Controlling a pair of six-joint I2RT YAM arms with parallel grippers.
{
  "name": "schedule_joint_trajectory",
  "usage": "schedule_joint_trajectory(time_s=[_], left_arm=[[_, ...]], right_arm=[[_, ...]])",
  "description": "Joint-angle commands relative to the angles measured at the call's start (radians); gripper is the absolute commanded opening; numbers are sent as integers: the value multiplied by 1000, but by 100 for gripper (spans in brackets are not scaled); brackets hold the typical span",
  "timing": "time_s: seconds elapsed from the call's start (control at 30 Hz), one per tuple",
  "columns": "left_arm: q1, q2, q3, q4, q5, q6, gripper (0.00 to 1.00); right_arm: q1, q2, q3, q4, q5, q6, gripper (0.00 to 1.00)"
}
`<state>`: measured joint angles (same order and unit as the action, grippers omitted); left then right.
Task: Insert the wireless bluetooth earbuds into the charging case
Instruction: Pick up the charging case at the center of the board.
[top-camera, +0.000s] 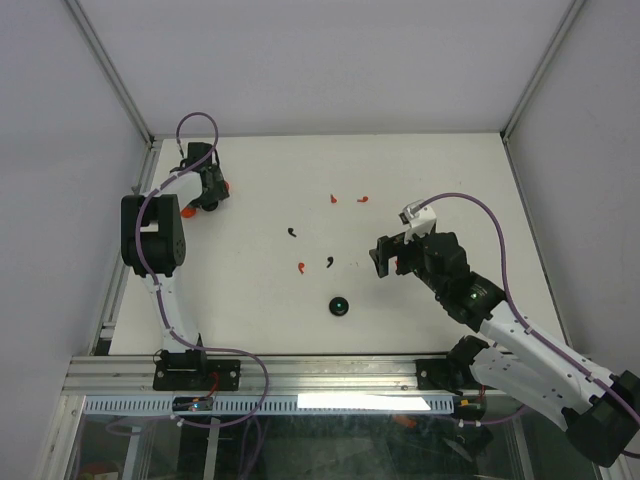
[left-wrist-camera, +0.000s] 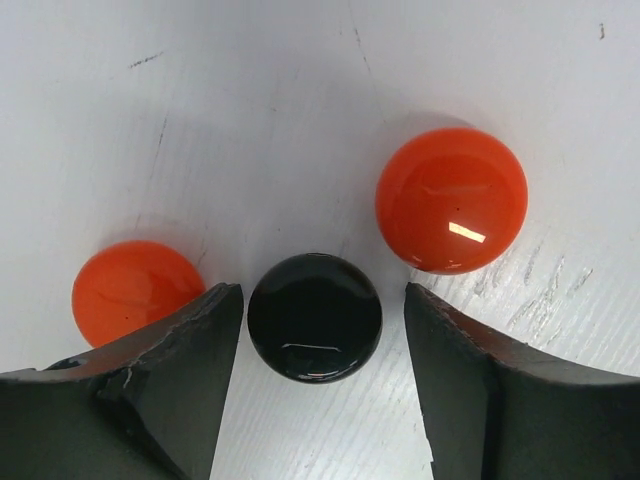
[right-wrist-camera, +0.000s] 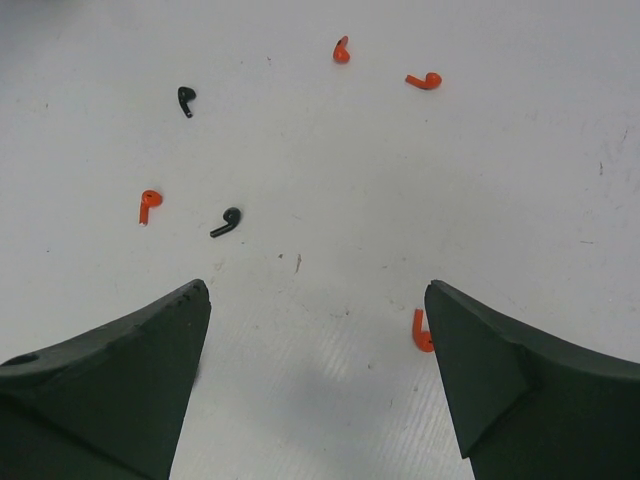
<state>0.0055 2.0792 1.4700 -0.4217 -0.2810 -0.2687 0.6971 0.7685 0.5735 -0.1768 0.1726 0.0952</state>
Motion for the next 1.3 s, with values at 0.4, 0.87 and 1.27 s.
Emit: schedule_joint_trajectory(time_s=[0.4, 0.87, 1.27], left_arm=[[13, -90, -44, -11, 119, 51, 38], [-152, -469, -244, -2, 269, 304, 35], [-328, -771, -412, 97, 463, 623, 34]], right_arm=[[-3, 28, 54, 21, -63, -23, 92], [-4, 63, 148, -74, -206, 12, 92], [-5, 161, 276, -163, -348, -9, 91]])
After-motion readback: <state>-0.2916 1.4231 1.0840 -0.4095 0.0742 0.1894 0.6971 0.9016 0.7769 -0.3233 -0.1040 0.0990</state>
